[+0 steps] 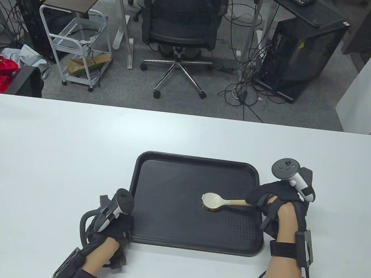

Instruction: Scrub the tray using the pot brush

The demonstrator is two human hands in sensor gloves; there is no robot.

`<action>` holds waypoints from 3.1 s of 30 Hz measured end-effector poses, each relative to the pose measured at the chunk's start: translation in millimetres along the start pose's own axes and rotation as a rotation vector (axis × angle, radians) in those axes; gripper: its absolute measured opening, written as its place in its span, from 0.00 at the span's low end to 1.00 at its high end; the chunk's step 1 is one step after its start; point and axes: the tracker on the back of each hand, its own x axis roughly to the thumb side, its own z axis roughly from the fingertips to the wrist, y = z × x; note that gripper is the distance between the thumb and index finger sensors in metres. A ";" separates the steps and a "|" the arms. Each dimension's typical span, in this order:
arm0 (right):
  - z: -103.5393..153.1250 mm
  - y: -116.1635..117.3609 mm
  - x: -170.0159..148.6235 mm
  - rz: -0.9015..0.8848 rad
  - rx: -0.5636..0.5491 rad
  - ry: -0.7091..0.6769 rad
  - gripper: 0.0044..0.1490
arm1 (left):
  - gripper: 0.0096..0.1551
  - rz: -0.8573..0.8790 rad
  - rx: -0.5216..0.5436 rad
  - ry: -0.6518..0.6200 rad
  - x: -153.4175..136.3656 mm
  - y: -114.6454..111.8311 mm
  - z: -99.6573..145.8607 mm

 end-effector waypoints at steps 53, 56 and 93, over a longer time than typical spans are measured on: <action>5.6 143.4 170.4 0.070 0.028 -0.449 0.29 | 0.35 0.001 0.001 0.001 -0.2 -0.2 -0.2; 5.0 141.7 168.5 0.123 0.038 -0.421 0.28 | 0.35 0.004 0.001 0.000 -0.2 -0.3 -0.3; -1.9 1.4 0.9 0.002 0.023 -0.017 0.27 | 0.35 0.002 0.000 0.000 -0.6 -0.7 -0.5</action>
